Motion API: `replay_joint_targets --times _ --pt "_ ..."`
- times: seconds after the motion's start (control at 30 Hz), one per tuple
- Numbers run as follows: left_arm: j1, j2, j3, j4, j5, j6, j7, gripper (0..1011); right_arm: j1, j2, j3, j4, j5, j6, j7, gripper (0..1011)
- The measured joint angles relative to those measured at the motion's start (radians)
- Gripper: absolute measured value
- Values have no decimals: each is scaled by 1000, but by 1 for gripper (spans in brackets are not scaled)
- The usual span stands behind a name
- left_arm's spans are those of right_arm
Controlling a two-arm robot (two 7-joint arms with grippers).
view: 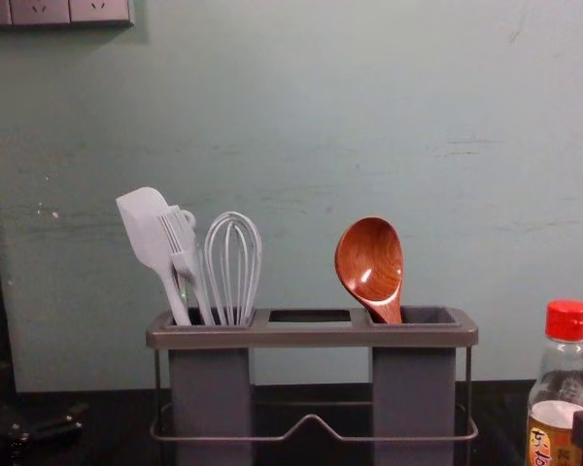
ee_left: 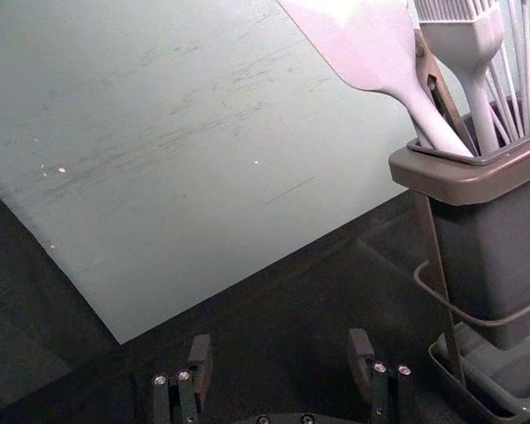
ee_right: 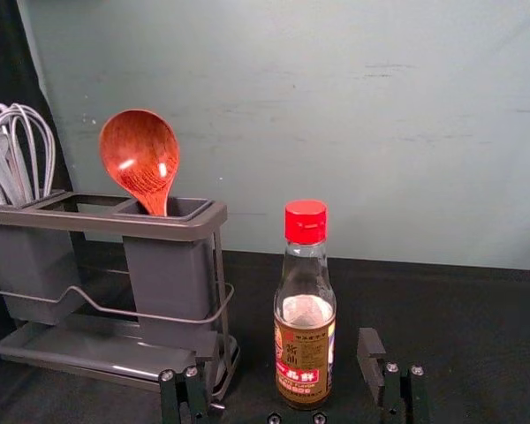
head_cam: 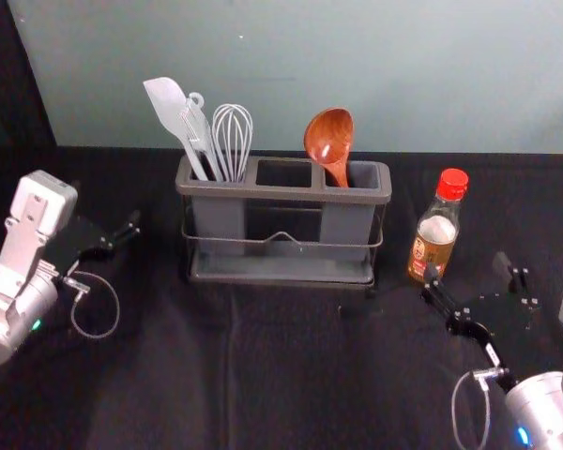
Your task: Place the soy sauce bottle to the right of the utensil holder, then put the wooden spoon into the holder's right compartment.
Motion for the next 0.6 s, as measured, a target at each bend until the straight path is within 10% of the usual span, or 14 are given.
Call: replay_joint_targets --times 0.6 --pt "0 0 0 0 0 0 0 1005 0 0 0 0 0 0 0 1004"
